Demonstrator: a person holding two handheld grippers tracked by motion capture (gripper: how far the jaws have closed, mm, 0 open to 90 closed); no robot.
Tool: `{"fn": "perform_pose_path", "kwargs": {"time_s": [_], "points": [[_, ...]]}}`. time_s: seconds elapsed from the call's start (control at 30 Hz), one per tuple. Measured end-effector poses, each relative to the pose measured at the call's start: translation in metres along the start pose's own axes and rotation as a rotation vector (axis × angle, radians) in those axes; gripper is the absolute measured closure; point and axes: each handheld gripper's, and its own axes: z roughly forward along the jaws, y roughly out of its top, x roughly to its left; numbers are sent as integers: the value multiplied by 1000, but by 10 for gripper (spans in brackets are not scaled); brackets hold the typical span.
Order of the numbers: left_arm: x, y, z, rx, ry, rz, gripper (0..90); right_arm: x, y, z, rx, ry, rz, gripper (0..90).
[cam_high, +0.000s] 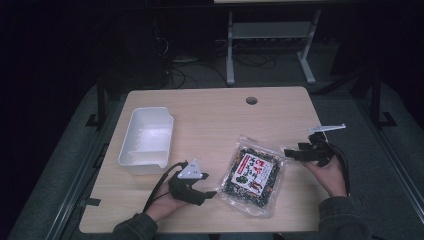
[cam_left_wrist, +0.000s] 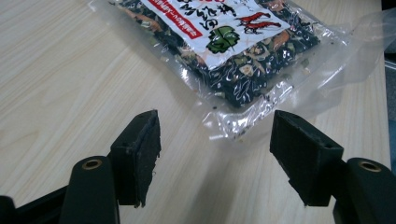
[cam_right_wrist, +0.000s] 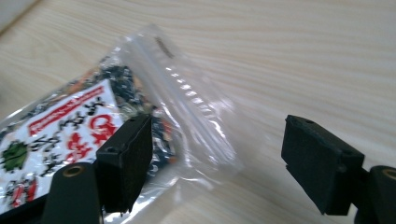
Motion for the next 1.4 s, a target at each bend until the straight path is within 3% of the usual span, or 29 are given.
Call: {"fn": "perform_pose_path", "kwargs": {"time_s": [0.13,0.33,0.5,0.67,0.73,0.8,1.0,1.23,1.4], "points": [[-4,3,8,7,-13,13,367,-8,-5,5,22,-3,40,269],[-5,2,9,17,-21,18,364,-17,-11,15,27,49,97,371],[-4,2,9,13,-25,14,357,-17,-10,26,33,98,114,528],[-3,2,9,12,-27,8,345,-17,-12,30,50,95,121,661],[-3,2,9,12,-26,6,338,-18,-12,30,43,100,124,687],[-2,2,8,7,-27,0,333,-21,-15,27,14,125,144,790],[-1,1,7,3,-26,-8,327,-17,-14,19,-35,138,127,880],[2,0,4,-5,-26,-19,320,-3,-8,9,-46,128,53,894],[4,-1,4,-2,-24,-29,308,7,0,-8,-89,141,12,894]]}}
